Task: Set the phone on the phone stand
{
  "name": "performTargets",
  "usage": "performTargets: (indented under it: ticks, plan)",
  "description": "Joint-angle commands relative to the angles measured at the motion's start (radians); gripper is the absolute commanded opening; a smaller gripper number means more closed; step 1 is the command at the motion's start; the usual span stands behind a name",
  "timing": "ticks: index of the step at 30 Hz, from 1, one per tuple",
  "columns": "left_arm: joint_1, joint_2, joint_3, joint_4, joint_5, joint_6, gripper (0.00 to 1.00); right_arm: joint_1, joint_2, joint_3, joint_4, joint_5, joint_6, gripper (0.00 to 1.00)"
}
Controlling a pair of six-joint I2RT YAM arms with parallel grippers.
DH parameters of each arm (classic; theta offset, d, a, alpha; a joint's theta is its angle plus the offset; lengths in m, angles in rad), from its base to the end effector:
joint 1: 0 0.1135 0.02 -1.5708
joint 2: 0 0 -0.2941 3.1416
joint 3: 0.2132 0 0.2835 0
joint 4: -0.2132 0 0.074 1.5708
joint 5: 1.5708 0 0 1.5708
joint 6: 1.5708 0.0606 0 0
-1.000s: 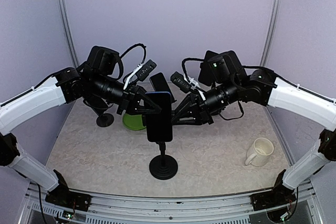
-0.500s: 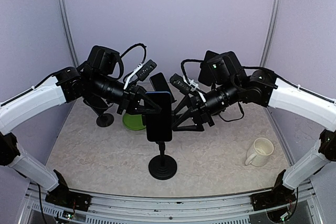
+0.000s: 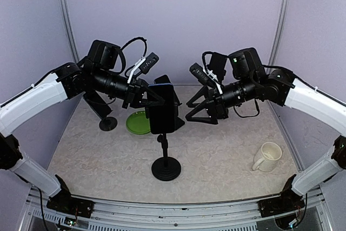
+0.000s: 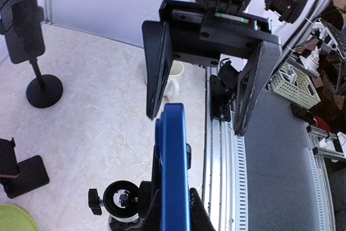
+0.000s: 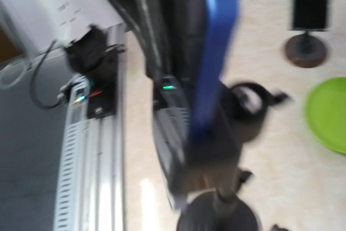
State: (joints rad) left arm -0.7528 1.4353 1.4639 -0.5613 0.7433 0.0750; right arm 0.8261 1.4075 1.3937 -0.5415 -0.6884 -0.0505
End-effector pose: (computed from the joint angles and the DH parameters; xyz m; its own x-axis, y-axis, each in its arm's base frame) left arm 0.2330 -0.2745 0.4125 -0.3000 0.3566 -0.8848 0.9539 0.1123 -0.2782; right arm 0.2107 0.2854 0.3962 -0.3097 -0.3935 -0.8656 -0.9506 0.1067 0.2916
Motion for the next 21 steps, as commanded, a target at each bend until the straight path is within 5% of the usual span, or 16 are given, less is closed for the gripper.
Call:
performTargets:
  ticks: [1, 14, 21]
  plan:
    - [0.036, 0.0, 0.102, -0.023, -0.055, 0.052, 0.0, -0.036, -0.06, -0.018, 0.038, 0.056, 0.01, 0.8]
    - [0.086, -0.015, 0.007, 0.035, -0.116, 0.049, 0.0, -0.048, -0.055, -0.054, 0.069, 0.069, 0.048, 0.82]
    - [0.091, -0.026, -0.028, 0.048, -0.084, 0.024, 0.08, -0.048, -0.05, -0.066, 0.068, 0.065, 0.058, 0.82]
